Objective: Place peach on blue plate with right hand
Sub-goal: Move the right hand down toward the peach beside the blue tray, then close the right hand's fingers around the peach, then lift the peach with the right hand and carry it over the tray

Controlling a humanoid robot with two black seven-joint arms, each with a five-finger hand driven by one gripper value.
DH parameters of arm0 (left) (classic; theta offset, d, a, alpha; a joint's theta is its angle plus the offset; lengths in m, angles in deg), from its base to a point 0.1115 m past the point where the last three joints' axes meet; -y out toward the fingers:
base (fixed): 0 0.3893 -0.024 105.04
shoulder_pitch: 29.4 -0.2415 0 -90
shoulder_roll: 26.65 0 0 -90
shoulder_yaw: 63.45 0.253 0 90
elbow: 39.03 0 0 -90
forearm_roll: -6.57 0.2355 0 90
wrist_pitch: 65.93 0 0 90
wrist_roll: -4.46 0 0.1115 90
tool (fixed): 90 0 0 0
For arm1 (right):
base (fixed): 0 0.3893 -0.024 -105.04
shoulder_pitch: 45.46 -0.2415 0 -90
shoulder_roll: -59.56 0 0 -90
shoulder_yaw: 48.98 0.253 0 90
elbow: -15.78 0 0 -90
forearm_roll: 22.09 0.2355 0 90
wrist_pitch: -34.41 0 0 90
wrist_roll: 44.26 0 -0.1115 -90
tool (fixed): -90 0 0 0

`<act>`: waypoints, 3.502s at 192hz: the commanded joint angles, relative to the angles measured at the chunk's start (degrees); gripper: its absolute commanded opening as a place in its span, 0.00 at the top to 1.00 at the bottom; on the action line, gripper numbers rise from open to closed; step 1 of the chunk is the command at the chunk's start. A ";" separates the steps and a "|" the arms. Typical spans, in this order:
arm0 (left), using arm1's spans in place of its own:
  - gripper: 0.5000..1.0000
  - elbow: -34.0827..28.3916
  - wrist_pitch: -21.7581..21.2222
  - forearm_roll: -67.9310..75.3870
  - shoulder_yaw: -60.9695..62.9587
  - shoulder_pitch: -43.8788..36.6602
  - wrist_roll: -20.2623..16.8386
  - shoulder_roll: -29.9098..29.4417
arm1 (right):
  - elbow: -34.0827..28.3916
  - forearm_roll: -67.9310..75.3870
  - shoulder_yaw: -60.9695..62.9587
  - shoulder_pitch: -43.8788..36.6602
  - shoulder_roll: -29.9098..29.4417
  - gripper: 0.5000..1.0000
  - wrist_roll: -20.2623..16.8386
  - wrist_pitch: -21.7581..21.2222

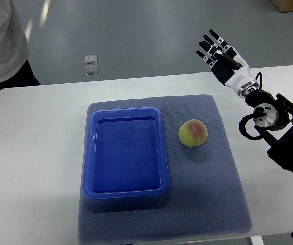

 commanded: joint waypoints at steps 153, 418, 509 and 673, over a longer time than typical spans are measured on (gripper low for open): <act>0.00 0.49 0.79 0.00 0.18 0.09 -0.09 0.00 | -16.36 -42.97 -45.05 -29.66 24.11 0.14 -4.39 -12.49; 0.00 0.49 0.87 -0.09 0.18 0.26 -0.09 0.00 | -23.57 -55.19 -64.93 -27.21 21.13 1.00 -5.97 4.48; 0.00 0.58 0.87 0.09 0.27 0.26 0.00 0.00 | -39.20 -38.50 -62.73 -58.02 43.51 1.00 -5.09 -15.97; 0.00 0.67 0.87 0.09 0.18 0.26 -0.09 0.00 | -19.00 -36.55 -67.48 -54.90 5.57 1.00 -5.54 -7.21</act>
